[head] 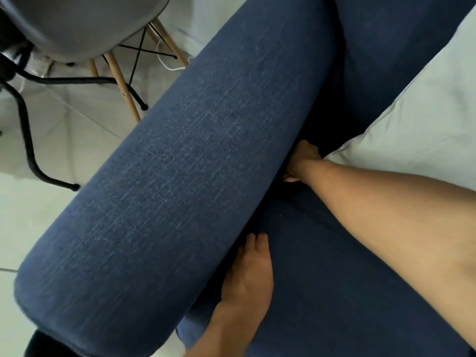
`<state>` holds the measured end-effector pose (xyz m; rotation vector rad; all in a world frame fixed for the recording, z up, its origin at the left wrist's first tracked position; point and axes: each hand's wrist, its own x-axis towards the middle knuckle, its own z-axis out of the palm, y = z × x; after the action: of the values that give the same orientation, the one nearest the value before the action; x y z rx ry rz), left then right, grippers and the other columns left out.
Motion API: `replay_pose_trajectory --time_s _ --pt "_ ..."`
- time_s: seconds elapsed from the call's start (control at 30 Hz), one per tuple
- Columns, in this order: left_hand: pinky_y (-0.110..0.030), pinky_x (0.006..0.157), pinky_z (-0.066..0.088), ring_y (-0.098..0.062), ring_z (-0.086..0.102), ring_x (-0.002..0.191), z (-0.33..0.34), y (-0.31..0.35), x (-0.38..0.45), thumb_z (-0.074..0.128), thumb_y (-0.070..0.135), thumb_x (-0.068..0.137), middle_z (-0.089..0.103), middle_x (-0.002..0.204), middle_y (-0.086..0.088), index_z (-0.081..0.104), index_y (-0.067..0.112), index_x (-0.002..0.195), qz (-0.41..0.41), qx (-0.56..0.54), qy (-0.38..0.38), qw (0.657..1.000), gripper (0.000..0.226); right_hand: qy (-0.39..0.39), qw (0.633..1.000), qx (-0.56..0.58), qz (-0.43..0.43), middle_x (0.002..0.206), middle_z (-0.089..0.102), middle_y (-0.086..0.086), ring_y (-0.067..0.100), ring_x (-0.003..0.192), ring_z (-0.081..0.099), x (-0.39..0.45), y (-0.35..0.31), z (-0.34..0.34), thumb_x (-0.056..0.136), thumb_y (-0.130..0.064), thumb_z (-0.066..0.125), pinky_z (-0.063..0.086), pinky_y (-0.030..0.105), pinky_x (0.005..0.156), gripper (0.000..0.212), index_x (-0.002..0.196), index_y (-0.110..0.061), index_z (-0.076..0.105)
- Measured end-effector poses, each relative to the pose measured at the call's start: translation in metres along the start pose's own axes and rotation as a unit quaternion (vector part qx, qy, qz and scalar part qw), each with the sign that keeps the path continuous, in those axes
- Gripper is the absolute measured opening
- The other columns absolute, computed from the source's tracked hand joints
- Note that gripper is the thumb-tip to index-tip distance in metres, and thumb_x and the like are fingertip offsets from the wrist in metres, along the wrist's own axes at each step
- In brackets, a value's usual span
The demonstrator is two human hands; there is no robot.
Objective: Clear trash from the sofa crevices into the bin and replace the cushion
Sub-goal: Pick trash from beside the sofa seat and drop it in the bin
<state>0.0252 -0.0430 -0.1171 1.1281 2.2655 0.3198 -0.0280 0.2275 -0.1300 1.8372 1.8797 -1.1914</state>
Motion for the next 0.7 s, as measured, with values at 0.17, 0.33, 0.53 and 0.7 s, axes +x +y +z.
replay_pose_trajectory --time_s 0.17,0.33,0.53,0.7 --pt "-0.025 0.104 0.045 -0.009 0.054 0.12 0.001 -0.002 -0.013 0.048 0.01 0.097 0.044 0.139 0.008 0.038 0.026 0.148 -0.043 -0.106 0.029 0.993 0.054 -0.022 0.997 -0.068 -0.031 0.103 0.07 0.026 0.039 0.078 0.076 -0.036 0.016 0.013 0.098 0.008 0.064 0.065 0.043 0.053 0.016 0.089 -0.005 0.062" --pt "-0.018 0.1 0.043 -0.004 0.055 0.115 -0.007 0.005 -0.027 0.049 0.009 0.098 0.055 0.13 0.007 0.048 0.022 0.14 -0.107 -0.208 0.007 0.972 0.044 -0.04 0.971 -0.206 -0.119 0.12 0.066 0.017 0.035 0.101 0.07 -0.097 0.057 0.021 0.103 -0.01 0.049 0.064 0.044 0.08 0.028 0.124 -0.018 0.066" --pt "-0.023 0.099 0.038 -0.014 0.055 0.112 -0.045 -0.011 -0.061 0.05 0.014 0.101 0.063 0.124 -0.002 0.064 0.012 0.122 -0.154 -0.103 -0.064 0.981 0.025 -0.049 0.951 -0.27 -0.14 0.106 0.068 0.005 0.027 0.094 0.069 -0.174 0.075 -0.009 0.105 -0.018 0.05 0.049 0.032 0.065 0.011 0.102 -0.023 0.06" --pt "-0.031 0.097 0.048 -0.02 0.063 0.109 -0.117 -0.002 -0.058 0.049 0.02 0.091 0.066 0.12 0.002 0.062 0.026 0.116 -0.126 -0.037 -0.134 0.982 0.029 -0.021 0.937 -0.294 -0.188 0.095 0.067 -0.001 0.023 0.082 0.066 -0.224 0.055 -0.052 0.104 -0.018 0.051 0.043 0.032 0.055 0.01 0.1 -0.023 0.059"
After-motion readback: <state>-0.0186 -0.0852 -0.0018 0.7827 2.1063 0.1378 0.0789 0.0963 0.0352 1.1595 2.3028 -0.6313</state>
